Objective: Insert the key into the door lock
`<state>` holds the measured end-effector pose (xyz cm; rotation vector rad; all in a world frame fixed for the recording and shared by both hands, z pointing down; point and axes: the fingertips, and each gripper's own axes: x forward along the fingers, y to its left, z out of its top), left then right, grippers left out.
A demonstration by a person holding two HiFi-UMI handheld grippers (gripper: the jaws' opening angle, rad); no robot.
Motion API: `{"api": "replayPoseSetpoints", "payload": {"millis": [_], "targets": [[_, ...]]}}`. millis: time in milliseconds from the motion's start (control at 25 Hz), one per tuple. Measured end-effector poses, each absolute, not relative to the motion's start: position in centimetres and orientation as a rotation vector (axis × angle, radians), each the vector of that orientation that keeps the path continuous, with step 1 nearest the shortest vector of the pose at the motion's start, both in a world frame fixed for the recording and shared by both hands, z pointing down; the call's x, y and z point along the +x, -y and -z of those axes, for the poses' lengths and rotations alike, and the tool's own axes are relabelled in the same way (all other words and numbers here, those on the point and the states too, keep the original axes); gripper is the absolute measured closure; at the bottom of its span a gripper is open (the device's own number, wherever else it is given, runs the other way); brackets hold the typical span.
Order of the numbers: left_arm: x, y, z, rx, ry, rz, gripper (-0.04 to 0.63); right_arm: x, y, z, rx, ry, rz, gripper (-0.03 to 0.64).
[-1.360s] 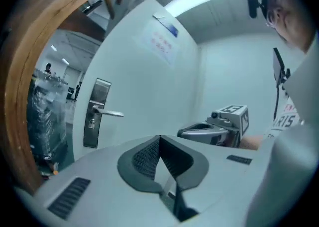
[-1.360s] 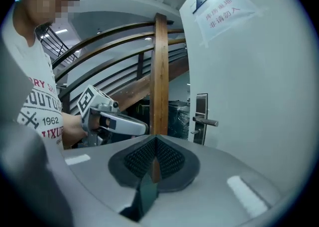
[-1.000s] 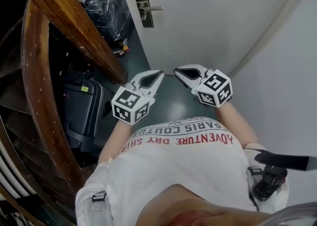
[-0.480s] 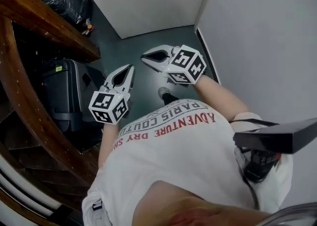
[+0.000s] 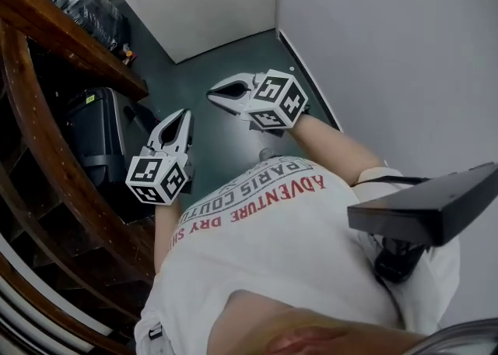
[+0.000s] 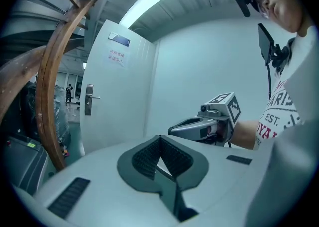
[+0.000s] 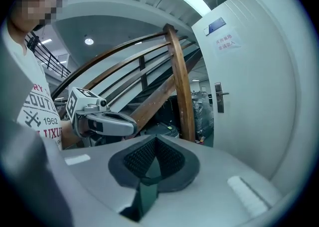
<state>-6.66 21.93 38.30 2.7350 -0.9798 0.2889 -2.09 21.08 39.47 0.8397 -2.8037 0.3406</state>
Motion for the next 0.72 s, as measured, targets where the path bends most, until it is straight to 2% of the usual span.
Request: {"api": "replayPoseSetpoints", "payload": {"millis": [720], "targets": [[-4.9, -28.0, -37.2, 2.746, 0.953, -0.266, 0.594, -0.7, -27.3, -38.8, 0.855, 2.796, -0.320, 0.617]]}}
